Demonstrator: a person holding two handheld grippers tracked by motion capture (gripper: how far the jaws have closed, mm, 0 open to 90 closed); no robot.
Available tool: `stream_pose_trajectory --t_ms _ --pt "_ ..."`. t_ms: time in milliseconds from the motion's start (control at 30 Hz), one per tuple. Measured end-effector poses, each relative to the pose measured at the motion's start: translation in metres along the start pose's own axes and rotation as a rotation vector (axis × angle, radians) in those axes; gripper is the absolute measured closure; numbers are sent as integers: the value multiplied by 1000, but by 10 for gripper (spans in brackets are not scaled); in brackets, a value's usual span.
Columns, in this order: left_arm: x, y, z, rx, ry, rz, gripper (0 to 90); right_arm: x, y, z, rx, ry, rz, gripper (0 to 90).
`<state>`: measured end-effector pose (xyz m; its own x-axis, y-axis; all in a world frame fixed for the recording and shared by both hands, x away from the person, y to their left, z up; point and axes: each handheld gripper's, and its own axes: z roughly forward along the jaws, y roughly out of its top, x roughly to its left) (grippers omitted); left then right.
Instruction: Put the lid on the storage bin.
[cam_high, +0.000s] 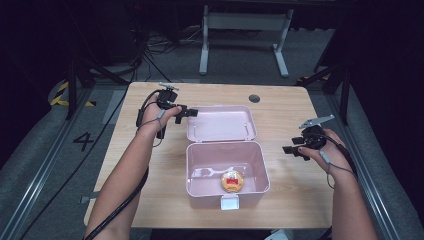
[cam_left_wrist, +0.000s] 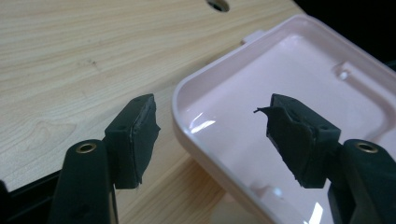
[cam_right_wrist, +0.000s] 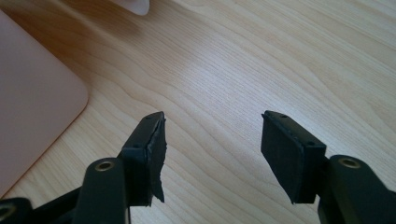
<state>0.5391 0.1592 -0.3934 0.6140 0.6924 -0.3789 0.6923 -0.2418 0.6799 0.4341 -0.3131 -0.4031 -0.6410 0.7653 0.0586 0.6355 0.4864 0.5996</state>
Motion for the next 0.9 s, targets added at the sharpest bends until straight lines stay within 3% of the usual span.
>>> stream_pose_trajectory --t_ms 300,367,433,500,567,700,900 --pt "7 -4 13 59 -23 -54 366 1 0 -1 -1 -4 -20 407" --pt "8 -4 14 73 -35 -80 403 2 0 0 -4 -1 -24 407" --pt "8 -5 14 89 -20 -72 434 3 0 1 -1 -7 -53 407" --pt "7 -4 14 95 -33 -93 484 3 0 2 10 -12 -63 408" --pt "7 -3 12 91 -27 -93 574 3 0 2 11 -16 -70 411" --pt "5 -1 9 75 -17 -127 613 5 1 3 11 -17 -82 417" --pt "-4 5 4 51 28 -92 634 4 0 4 9 -15 -76 428"
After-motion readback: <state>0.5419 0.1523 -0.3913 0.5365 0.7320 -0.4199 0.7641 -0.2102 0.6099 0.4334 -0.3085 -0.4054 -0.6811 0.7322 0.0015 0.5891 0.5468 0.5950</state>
